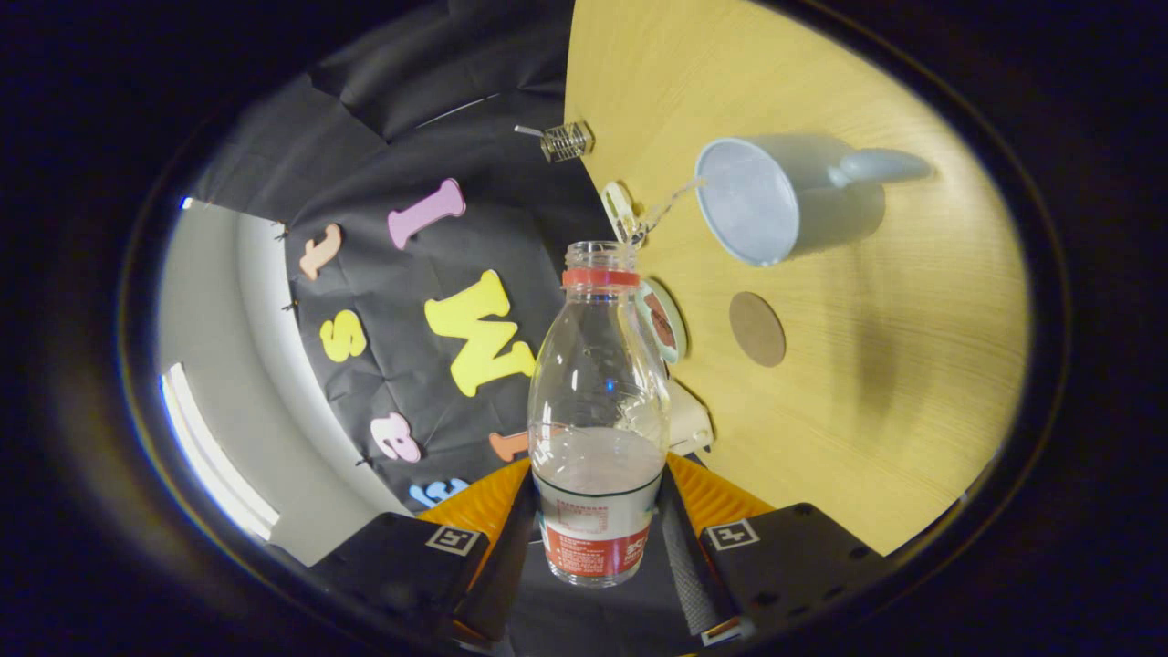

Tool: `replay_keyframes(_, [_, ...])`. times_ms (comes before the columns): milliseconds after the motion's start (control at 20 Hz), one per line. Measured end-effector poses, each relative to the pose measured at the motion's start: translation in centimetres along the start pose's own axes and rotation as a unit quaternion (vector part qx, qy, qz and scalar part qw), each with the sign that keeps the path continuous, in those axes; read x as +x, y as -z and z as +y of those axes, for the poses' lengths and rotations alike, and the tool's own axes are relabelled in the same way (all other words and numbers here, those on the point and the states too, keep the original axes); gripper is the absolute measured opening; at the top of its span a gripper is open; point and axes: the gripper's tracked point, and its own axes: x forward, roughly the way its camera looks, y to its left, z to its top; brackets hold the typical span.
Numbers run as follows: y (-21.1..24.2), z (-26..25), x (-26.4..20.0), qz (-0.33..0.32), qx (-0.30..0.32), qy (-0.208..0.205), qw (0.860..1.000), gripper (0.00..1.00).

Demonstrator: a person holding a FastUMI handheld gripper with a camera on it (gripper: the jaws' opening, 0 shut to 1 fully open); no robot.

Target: Take the bottle from table, then pour the juice into the cup, finally place the bottle on the coaster

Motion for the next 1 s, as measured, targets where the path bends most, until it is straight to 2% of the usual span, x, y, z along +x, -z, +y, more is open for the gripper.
replay_keyframes(1000, [1.5,3.3,0.1,0.014,0.088,-0.021,0.996,0.75])
